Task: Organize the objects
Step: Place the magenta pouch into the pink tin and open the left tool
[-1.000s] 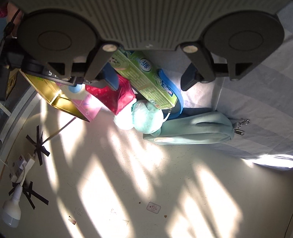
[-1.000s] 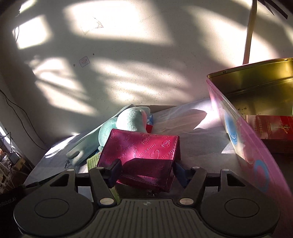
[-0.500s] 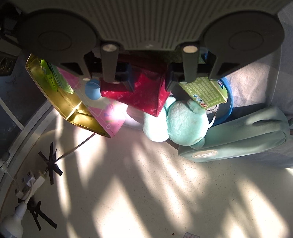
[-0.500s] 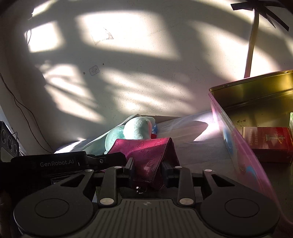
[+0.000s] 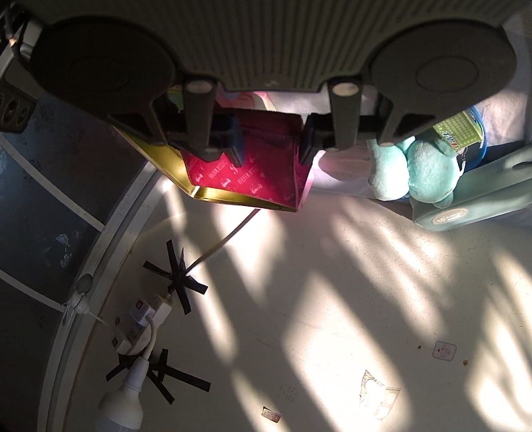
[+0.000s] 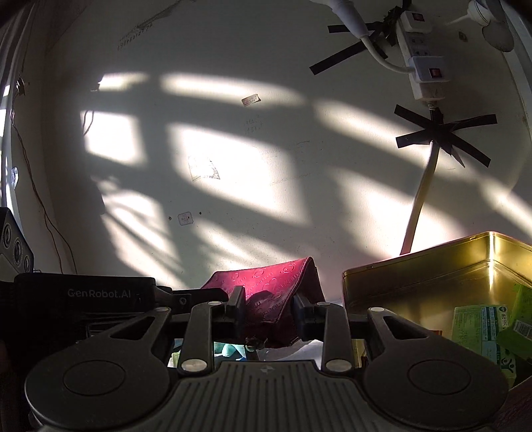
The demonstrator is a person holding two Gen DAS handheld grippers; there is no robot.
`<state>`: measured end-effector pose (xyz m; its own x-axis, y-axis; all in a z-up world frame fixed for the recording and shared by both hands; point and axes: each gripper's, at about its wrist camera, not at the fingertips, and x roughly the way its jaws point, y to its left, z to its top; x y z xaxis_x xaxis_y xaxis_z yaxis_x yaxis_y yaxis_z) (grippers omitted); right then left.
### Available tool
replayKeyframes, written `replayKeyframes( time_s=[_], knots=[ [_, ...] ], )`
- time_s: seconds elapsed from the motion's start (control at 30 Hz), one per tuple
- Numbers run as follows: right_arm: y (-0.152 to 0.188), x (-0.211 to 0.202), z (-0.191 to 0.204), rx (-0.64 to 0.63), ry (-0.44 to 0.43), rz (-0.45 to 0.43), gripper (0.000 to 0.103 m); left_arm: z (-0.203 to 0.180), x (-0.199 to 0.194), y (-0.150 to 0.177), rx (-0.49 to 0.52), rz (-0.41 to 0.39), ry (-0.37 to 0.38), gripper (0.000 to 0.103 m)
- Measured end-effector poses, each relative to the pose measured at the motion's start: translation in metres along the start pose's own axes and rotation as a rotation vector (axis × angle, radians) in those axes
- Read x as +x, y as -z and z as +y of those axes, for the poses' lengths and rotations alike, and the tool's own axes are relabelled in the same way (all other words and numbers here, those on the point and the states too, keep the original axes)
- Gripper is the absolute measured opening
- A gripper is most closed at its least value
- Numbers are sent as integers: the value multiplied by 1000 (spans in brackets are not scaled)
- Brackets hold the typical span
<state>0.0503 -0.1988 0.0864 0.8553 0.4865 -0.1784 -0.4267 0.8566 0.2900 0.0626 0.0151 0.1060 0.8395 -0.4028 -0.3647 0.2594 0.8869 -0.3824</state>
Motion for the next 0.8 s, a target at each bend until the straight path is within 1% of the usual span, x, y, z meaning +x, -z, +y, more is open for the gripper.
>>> replayKeyframes(
  time_s=[0.17, 0.33, 0.4, 0.43, 0.47, 0.5, 0.57, 0.63, 0.7, 0.8],
  knots=[
    [-4, -7, -55, 49, 85, -8, 30, -42, 54, 0, 45, 66, 51, 37],
    [-8, 9, -99, 81, 147, 15, 31, -71, 106, -1, 106, 107, 50, 38],
    [-11, 21, -113, 79, 171, 35, 32, -79, 126, -1, 148, 110, 21, 37],
    [-10, 26, -118, 75, 203, 33, 32, -81, 134, -1, 169, 106, -11, 38],
    [-8, 28, -123, 77, 232, 21, 36, -84, 141, -1, 186, 100, -49, 38],
    [-5, 29, -127, 84, 251, 17, 44, -85, 145, -1, 194, 103, -67, 38],
    [-1, 26, -134, 94, 241, 28, 43, -84, 146, 1, 184, 108, -62, 38],
    [-2, 21, -133, 92, 242, 9, 43, -87, 139, 4, 192, 104, -57, 38],
    [-3, 15, -130, 90, 238, -12, 43, -92, 128, 10, 217, 98, -65, 38],
    [-2, 5, -120, 86, 210, -20, 43, -95, 99, 17, 232, 76, -61, 38]
  ],
)
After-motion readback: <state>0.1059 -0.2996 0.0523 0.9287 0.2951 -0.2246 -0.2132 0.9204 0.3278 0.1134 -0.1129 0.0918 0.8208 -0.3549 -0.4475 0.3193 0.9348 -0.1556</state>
